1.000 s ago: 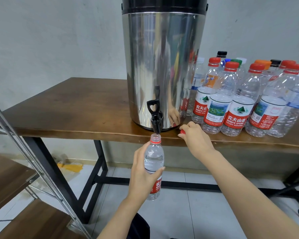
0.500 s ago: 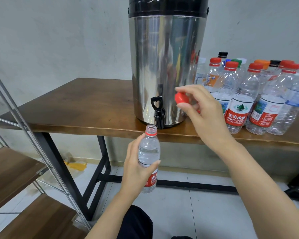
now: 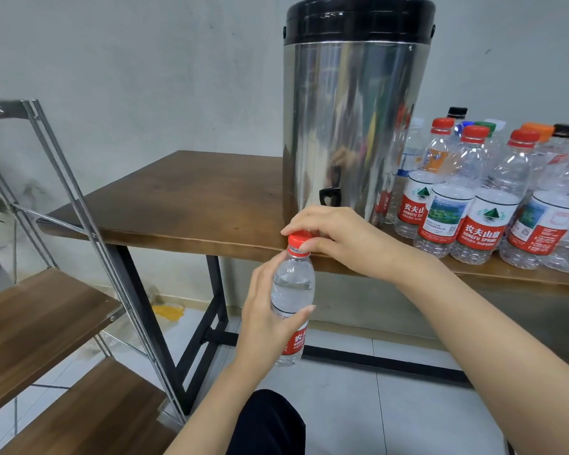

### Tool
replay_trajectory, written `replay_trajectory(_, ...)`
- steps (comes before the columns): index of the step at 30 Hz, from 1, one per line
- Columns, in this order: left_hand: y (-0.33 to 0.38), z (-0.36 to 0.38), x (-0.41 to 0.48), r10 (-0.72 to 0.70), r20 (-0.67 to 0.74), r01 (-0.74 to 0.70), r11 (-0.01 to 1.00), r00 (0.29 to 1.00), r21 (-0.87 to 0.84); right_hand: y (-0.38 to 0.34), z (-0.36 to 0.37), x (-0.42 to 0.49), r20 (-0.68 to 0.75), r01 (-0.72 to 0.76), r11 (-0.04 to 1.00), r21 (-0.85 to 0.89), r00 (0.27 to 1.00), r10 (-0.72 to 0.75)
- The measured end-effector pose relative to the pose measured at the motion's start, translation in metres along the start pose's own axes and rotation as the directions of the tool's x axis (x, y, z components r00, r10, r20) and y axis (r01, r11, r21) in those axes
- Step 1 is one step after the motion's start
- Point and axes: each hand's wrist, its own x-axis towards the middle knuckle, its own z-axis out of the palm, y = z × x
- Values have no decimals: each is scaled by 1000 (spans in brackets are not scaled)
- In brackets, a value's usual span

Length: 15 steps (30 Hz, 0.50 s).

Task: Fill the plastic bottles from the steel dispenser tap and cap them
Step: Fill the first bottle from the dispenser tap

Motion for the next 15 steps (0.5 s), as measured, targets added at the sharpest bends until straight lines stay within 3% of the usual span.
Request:
replay_trajectory(5, -2, -9, 0, -12, -11, 12, 1000, 1000, 12, -5, 4, 10, 42, -23, 1000, 4, 999, 23)
replay_trajectory(11, -11, -17, 0, -12, -30, 13, 999, 999, 47, -14, 12, 22, 14, -139, 979, -148, 990, 142)
replay_trajectory(15, -19, -23, 2, -29, -45, 31, 999, 999, 40, -15, 14, 28, 40, -99, 994, -47, 994, 101)
